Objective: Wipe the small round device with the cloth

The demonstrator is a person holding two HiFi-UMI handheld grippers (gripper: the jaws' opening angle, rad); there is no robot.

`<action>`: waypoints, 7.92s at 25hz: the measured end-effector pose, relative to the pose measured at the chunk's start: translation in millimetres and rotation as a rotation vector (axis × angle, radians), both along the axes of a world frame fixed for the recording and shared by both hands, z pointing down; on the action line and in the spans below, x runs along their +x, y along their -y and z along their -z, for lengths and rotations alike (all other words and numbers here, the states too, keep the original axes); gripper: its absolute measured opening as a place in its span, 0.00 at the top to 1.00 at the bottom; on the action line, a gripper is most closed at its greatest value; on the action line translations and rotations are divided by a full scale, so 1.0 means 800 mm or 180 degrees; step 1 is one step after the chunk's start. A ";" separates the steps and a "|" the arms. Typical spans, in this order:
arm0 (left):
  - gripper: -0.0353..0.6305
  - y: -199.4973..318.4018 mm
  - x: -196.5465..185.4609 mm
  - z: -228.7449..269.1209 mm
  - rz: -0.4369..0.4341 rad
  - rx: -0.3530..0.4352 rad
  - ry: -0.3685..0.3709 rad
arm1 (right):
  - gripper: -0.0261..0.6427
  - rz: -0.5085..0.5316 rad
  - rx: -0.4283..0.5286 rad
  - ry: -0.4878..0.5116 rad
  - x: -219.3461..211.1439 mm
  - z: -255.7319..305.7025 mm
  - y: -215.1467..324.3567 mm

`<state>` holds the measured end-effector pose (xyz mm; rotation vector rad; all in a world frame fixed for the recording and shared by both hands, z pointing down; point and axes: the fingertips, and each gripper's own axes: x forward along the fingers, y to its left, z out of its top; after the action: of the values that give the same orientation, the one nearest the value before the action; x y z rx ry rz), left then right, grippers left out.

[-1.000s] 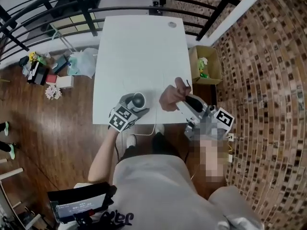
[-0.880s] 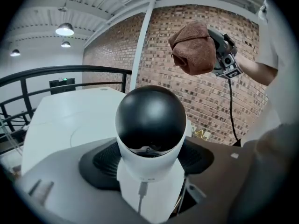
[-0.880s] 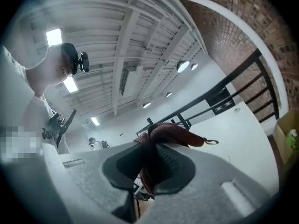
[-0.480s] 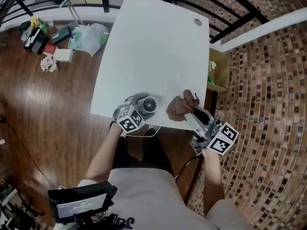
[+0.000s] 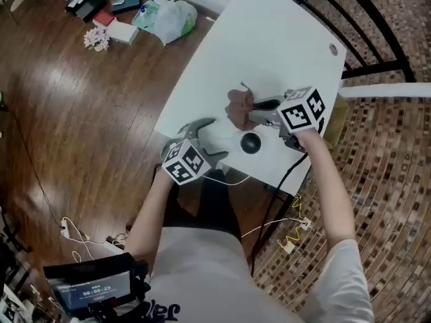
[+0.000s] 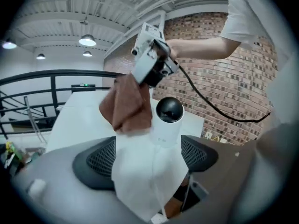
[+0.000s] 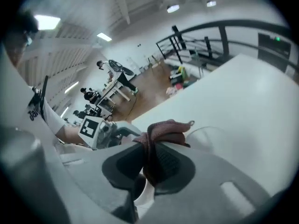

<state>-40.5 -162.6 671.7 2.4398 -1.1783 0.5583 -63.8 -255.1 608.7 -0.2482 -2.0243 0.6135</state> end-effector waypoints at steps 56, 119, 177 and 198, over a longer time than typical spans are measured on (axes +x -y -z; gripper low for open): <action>0.27 -0.044 -0.188 0.089 0.1461 0.0449 -0.0472 | 0.91 0.1095 -0.0439 -0.1316 0.006 -0.084 -0.062; 0.27 -0.021 -0.163 0.141 0.1190 0.0652 -0.0608 | 0.91 0.1866 0.0261 -0.0851 0.042 0.042 -0.172; 0.28 0.007 -0.103 0.212 0.0676 0.0819 -0.0413 | 0.91 -0.1075 0.0742 -0.0660 0.136 -0.069 0.012; 0.43 -0.074 0.041 0.399 0.0579 0.1780 -0.0691 | 0.91 -0.3429 0.3064 0.2106 0.238 0.354 -0.199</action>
<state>-7.5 -103.7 352.2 2.6971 -1.6011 -0.1120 126.7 -95.7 325.3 1.4485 -2.7538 0.0665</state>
